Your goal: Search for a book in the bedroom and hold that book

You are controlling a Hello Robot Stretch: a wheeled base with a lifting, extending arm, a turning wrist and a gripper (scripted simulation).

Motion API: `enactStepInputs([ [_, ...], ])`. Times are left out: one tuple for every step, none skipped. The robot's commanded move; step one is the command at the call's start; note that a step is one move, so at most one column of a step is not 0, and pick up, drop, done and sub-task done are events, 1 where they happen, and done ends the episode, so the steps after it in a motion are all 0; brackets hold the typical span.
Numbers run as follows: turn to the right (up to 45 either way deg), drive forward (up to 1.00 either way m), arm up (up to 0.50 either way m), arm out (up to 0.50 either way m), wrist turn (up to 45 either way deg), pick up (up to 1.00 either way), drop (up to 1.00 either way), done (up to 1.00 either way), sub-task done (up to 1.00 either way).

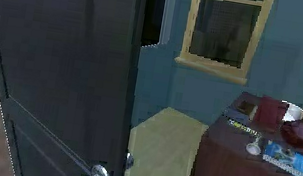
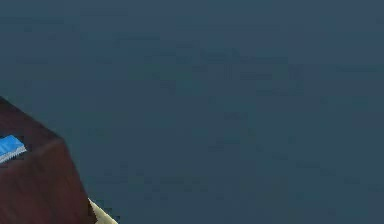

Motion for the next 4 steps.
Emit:
enactStepInputs([
  [-45.0,0.00,0.00,0.00,0.0,0.00,0.00,0.00,0.00],
  [45.0,0.00,0.00,0.00,0.0,0.00,0.00,0.00,0.00],
  [42.0,0.00,0.00,0.00,0.0,0.00,0.00,0.00,0.00],
  [0.0,0.80,0.00,0.00,0.0,0.00,0.00,0.00,0.00],
])
